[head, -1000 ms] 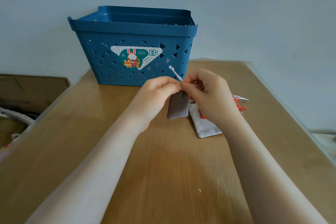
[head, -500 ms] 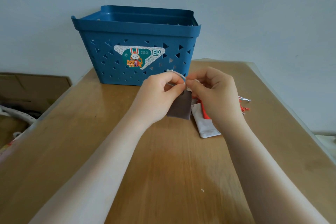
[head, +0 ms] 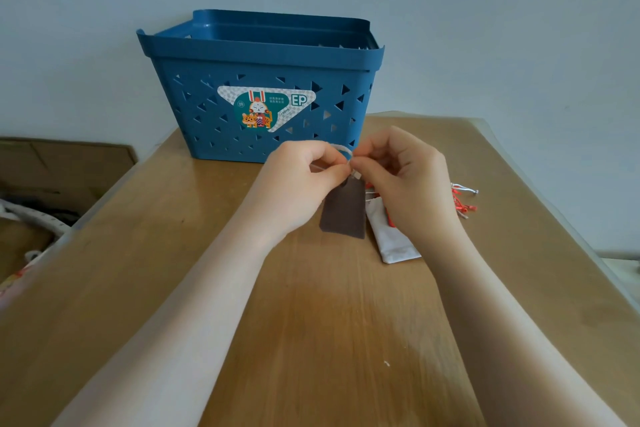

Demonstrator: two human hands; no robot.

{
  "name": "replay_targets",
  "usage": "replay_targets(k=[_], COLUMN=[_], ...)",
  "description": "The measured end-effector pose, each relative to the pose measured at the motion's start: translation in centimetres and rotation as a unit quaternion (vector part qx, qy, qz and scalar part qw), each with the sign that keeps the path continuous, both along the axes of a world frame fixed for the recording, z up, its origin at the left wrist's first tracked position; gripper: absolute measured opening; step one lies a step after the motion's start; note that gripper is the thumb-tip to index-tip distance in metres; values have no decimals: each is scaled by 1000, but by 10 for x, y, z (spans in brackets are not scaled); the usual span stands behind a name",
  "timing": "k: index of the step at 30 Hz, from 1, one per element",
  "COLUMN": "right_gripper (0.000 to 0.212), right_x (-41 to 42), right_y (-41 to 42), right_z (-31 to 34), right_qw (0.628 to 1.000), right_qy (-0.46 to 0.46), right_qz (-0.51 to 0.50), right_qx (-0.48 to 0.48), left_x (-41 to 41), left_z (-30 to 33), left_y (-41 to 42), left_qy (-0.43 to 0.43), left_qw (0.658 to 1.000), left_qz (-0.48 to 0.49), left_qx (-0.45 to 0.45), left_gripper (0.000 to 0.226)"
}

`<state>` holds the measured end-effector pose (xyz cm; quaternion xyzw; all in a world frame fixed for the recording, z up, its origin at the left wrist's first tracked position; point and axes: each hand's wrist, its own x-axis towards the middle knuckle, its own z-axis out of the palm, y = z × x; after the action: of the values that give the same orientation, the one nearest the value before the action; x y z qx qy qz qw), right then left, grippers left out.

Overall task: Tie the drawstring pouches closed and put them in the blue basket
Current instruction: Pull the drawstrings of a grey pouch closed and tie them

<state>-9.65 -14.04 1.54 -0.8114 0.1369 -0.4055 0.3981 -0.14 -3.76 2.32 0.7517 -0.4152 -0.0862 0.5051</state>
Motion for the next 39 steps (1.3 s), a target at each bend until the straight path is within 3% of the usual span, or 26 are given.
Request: replay_targets(k=[5,12,15,21,26,29,33,39], right_gripper=[16,11,14,24,24,23,20,18], right_x=[-1,1,-1,-15,-11,-11,-11,-6], right_y=[4,7,8,7,2,-1,-1,0], right_z=[2,7,12,26,22,20,18,13], right_qw=[999,985,980,977,968,960,942,923], right_qy=[34,100,146,137,96,57,27,29], right_qz=[-5,-80,-56,64,84,99,116,127], right_qx=[-9,-115,-123,149,218,256,314,362], left_x=[-1,-6,-6,-10,-12,-15,-16,-16], left_z=[4,2,1,-6,-12,-11,-13,-23], left_y=[3,-2,-2,-7,-10,-10,-13,-18], left_qy=[-76,-131,-164,-139,-208,-197,-170,-202], left_qw=[996,990,982,972,952,954,959,950], left_qz=[16,34,39,54,70,60,53,93], left_qx=[30,-30,-85,-182,-214,-218,-221,-218], left_gripper=[8,7,7,1,14,23,19,11])
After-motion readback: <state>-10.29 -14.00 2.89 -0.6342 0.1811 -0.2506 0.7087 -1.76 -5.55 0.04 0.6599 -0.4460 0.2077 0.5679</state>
